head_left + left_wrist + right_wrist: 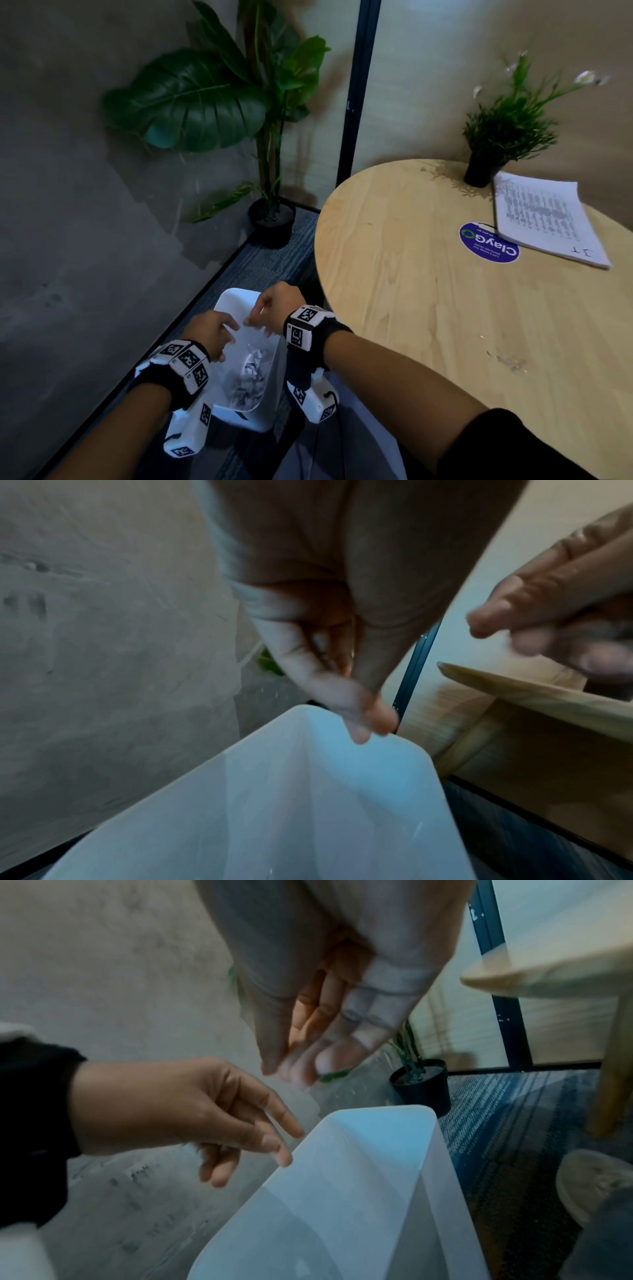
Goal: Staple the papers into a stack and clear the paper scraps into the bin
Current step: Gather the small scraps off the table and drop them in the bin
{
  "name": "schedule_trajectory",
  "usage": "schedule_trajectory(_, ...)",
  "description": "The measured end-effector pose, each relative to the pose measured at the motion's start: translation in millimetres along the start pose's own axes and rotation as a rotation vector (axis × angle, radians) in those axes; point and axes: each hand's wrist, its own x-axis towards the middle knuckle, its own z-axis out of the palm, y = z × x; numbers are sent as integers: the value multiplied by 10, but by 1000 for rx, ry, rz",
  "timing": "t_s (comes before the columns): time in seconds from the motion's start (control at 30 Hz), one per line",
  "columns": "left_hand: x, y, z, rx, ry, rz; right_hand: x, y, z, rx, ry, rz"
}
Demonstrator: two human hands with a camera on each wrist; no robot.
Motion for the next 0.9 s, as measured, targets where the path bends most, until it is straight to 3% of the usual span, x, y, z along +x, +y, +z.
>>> schedule_trajectory(0.17, -109, 308, -55, 107, -29, 76, -233, -44, -178, 9, 18, -57)
schedule_trajectory(0.37, -351, 887, 67, 209, 0, 309, -717, 266, -634, -19, 98, -159)
schedule_trajectory(0.47, -450, 1270, 244, 315, -63, 466, -1007, 538, -986, 5, 205, -91)
schedule_trajectory(0.63, -575, 1971, 784, 396, -138, 586, -1474, 1048, -1643, 43, 367, 76)
schedule_trajectory(0.8, -661, 2508, 1331, 490, -206, 665, -1878, 1623, -2169, -229, 426, 243)
schedule_trajectory(0.9, -681, 2709, 1611, 587, -217, 688, -2083, 1897, -2290, -391, 356, 354)
